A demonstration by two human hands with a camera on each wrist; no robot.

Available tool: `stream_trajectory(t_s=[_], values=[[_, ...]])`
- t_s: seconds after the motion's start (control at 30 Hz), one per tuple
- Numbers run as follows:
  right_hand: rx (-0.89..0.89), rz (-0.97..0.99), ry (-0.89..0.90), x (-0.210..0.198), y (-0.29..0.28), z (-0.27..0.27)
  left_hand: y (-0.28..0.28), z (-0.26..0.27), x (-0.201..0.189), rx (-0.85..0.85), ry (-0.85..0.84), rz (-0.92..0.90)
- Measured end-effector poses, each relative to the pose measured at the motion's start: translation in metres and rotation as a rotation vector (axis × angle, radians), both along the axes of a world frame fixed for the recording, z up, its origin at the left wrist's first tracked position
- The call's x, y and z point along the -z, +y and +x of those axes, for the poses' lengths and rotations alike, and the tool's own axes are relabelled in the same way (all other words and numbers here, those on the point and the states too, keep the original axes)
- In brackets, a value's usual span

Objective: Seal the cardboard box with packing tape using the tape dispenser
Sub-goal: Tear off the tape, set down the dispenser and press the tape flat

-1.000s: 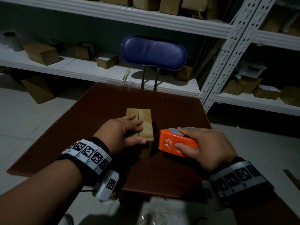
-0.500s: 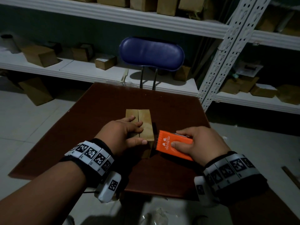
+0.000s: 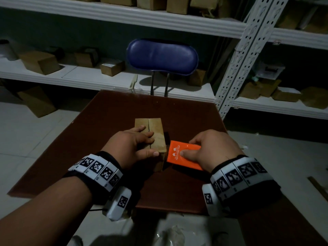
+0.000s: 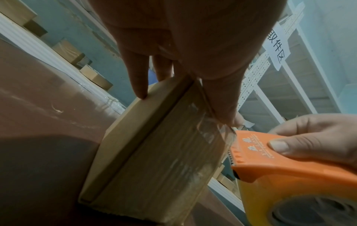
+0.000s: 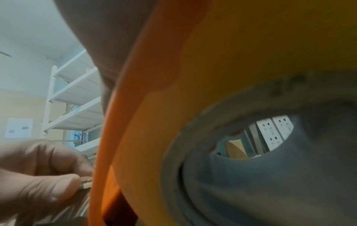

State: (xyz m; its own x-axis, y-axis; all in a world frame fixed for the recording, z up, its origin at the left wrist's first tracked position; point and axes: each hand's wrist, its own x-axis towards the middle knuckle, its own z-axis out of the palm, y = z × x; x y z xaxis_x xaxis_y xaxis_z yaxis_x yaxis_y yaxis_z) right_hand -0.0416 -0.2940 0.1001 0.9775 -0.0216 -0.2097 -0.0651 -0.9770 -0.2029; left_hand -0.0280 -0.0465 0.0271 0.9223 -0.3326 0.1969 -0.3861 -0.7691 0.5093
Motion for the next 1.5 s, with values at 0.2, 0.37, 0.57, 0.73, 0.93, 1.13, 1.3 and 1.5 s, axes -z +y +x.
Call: stream_trajectory(t_s=[0.2,0.37,0.57,0.73,0.93,1.13,1.3,1.5], values=[[0.004,-0.067,0.017,-0.003,0.004,0.012,-0.002,0.000,-0.001,-0.005,0.001,-0.018],[0.021,-0.227,0.053,0.015,-0.012,0.025,0.004,0.001,0.002,0.004,-0.006,-0.080],[-0.033,-0.179,-0.106,0.030,-0.012,0.022,0.003,0.002,-0.001,-0.008,0.019,-0.098],[-0.145,-0.271,-0.131,0.053,0.000,0.021,0.004,0.001,0.000,-0.012,0.008,-0.093],[-0.111,-0.083,-0.191,0.046,0.000,0.014,0.003,-0.003,-0.005,-0.007,0.010,-0.051],[0.042,0.586,-0.318,0.024,0.013,-0.009,0.003,-0.010,-0.007,0.020,-0.011,-0.044],[0.252,0.917,-0.046,0.054,0.026,-0.045,0.006,-0.018,-0.010,0.073,-0.016,-0.034],[0.178,1.020,-0.031,0.060,0.040,-0.040,0.013,-0.032,-0.005,0.135,-0.007,-0.271]])
